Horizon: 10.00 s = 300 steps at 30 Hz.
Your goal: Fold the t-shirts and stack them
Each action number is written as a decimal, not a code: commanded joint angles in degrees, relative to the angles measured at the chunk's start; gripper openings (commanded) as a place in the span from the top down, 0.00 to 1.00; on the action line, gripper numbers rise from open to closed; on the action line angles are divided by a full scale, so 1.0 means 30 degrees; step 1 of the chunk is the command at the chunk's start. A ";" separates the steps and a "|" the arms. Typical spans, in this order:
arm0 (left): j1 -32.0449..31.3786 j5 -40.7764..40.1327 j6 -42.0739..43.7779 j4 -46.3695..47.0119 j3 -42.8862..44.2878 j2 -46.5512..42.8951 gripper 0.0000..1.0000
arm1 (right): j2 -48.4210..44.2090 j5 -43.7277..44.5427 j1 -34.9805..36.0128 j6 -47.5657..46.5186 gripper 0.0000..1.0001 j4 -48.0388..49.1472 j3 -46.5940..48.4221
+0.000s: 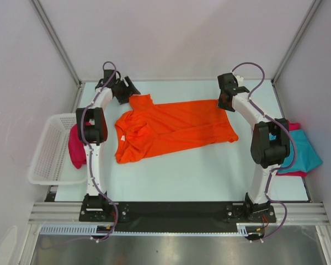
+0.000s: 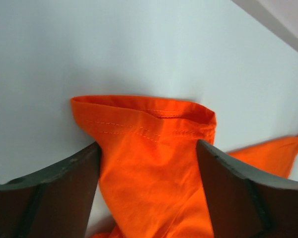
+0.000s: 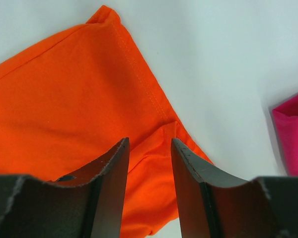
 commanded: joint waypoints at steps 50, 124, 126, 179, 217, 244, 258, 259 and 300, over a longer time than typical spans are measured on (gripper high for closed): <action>-0.2443 -0.4345 0.3207 0.0997 -0.7913 -0.8306 0.76 | 0.8410 -0.4277 -0.2697 0.0456 0.45 -0.2380 1.0390; -0.2267 -0.5988 0.2299 -0.3106 0.0997 -0.3586 0.14 | 0.9670 -0.5626 -0.1613 -0.0745 1.00 -0.0358 0.9658; -0.2413 -0.5724 0.2474 -0.2668 0.0910 -0.4055 0.14 | 0.9728 -0.5596 -0.1613 -0.0745 1.00 -0.0387 0.9717; -0.1857 -0.4434 0.4291 0.0088 -0.3425 -0.7453 1.00 | 0.4047 -0.3370 -0.0676 -0.1682 1.00 0.1370 0.3919; -0.3028 -0.3907 0.2651 0.2959 -2.0564 -2.0285 1.00 | -0.0027 -0.1613 -0.0265 -0.0072 1.00 0.1224 -0.1533; -0.3732 -0.6133 0.2035 0.1258 -2.0215 -1.9676 0.00 | 0.1552 -0.1494 -0.0470 0.0134 0.69 -0.0503 0.3292; -0.3732 -0.5811 0.1948 0.2459 -1.7637 -1.4697 0.00 | 0.5393 -0.2227 -0.0237 -0.0071 0.69 -0.2234 0.7345; -0.3703 -0.5724 0.1860 0.2548 -1.7462 -1.4401 0.00 | 0.5364 -0.2256 -0.0265 -0.0100 0.69 -0.2204 0.7257; -0.5519 -0.6778 0.2386 0.2285 -1.4501 -1.3111 0.01 | 0.4573 -0.1846 -0.0353 -0.0305 0.73 -0.1999 0.5704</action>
